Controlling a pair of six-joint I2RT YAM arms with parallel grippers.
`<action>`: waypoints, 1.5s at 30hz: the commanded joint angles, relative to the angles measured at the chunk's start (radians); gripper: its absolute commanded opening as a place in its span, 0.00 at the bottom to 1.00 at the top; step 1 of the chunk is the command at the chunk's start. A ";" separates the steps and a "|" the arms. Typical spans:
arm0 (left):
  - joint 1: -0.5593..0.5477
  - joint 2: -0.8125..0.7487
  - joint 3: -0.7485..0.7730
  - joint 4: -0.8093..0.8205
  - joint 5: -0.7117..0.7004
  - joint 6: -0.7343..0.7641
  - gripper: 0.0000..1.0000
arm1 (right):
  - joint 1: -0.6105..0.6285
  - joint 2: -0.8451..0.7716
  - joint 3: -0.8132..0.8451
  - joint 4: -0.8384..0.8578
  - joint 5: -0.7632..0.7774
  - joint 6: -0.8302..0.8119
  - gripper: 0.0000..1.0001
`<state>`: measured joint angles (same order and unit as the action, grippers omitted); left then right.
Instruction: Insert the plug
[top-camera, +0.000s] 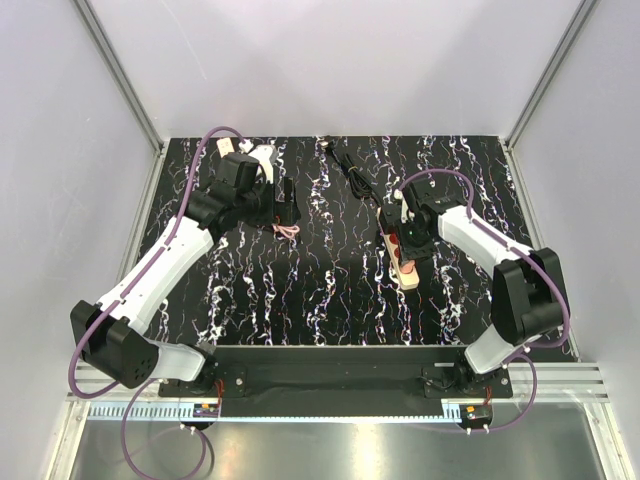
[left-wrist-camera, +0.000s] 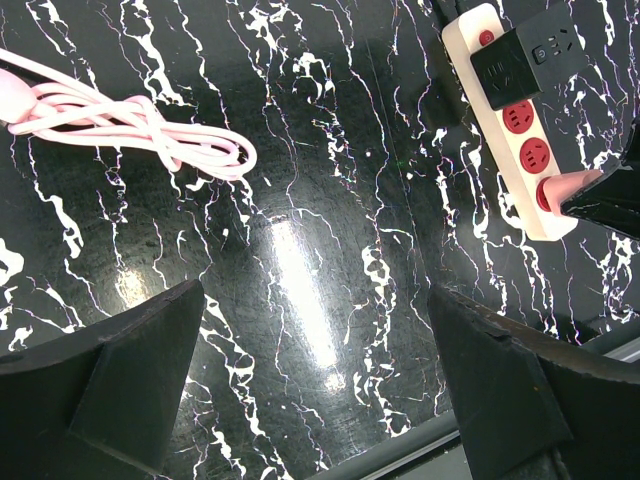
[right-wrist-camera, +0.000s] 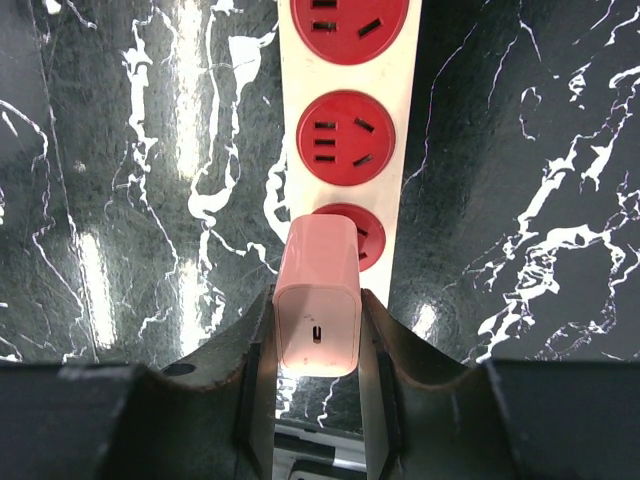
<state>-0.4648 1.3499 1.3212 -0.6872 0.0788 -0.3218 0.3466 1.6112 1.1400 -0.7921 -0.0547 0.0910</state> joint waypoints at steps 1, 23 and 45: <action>0.005 -0.028 0.003 0.034 0.003 0.009 0.99 | 0.005 0.070 -0.025 0.076 -0.014 0.039 0.00; 0.005 -0.032 -0.005 0.043 0.021 0.006 0.99 | 0.121 0.151 -0.157 0.202 0.085 0.222 0.00; 0.005 -0.026 -0.008 0.044 0.035 0.003 0.99 | 0.155 0.141 -0.160 0.169 0.159 0.273 0.23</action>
<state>-0.4648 1.3499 1.3167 -0.6865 0.1116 -0.3222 0.4786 1.6321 1.0798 -0.7147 0.1772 0.2569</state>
